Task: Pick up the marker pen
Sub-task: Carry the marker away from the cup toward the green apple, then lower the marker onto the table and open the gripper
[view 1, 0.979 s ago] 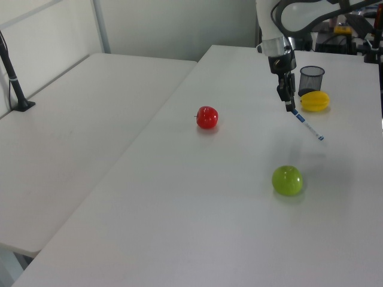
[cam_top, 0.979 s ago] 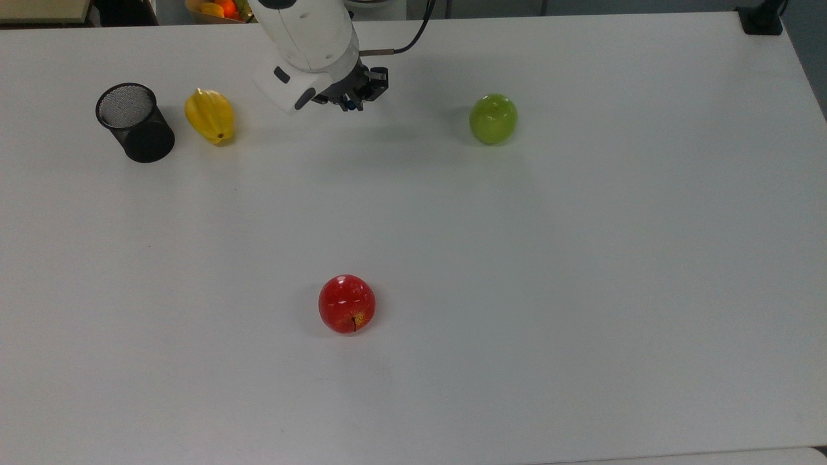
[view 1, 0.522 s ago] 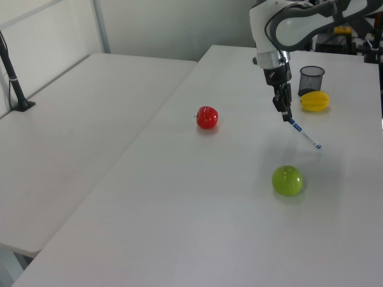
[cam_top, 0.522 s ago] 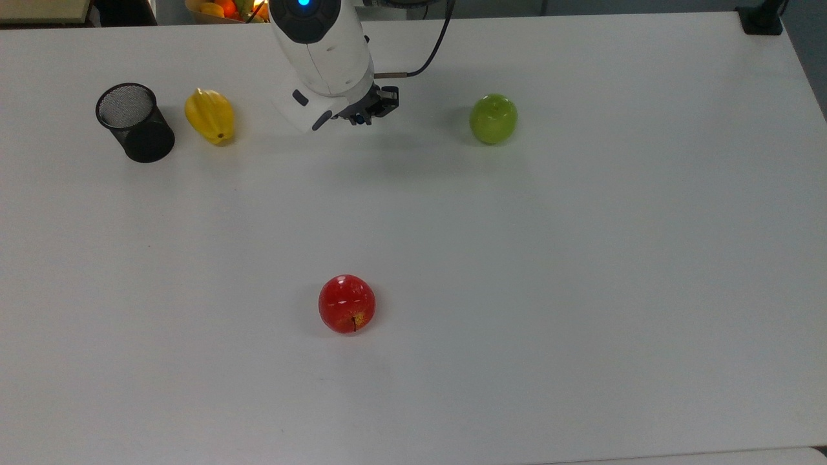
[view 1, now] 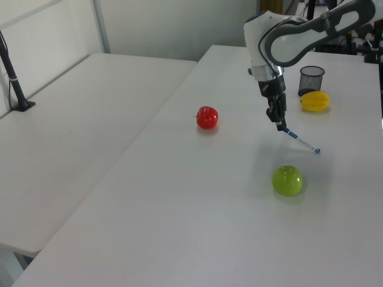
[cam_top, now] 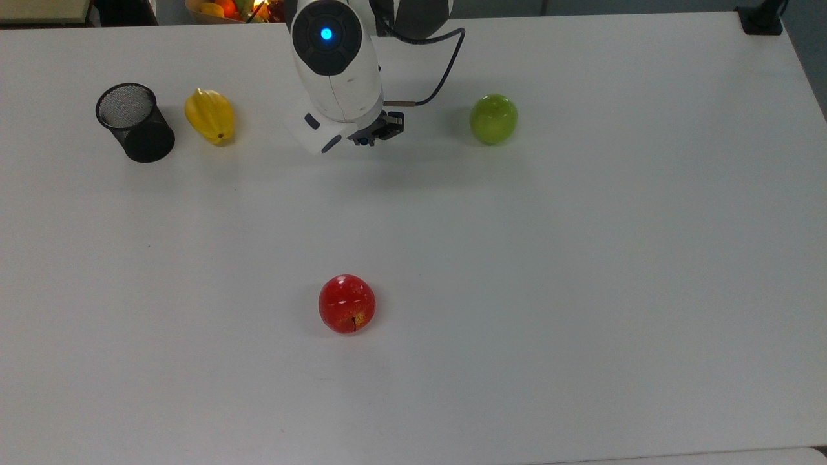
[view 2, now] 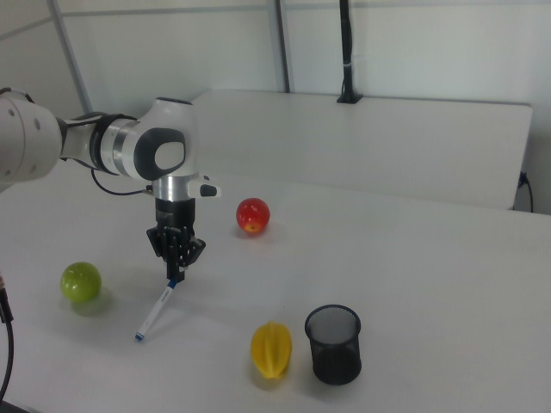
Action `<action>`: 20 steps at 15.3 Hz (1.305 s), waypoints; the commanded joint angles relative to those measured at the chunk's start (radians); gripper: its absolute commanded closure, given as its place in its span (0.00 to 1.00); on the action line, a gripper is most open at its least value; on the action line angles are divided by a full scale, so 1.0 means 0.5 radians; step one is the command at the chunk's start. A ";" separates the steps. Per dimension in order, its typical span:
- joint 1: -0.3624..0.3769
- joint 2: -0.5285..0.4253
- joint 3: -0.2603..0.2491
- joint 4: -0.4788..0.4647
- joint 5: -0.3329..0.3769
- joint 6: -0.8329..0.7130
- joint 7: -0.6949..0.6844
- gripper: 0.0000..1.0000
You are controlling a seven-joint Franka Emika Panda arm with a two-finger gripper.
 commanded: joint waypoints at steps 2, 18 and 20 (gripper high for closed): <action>0.040 0.039 -0.005 0.000 -0.076 0.132 0.117 0.77; -0.083 -0.307 0.010 -0.025 -0.110 0.096 0.117 0.00; -0.126 -0.424 0.013 -0.055 -0.110 0.025 0.105 0.00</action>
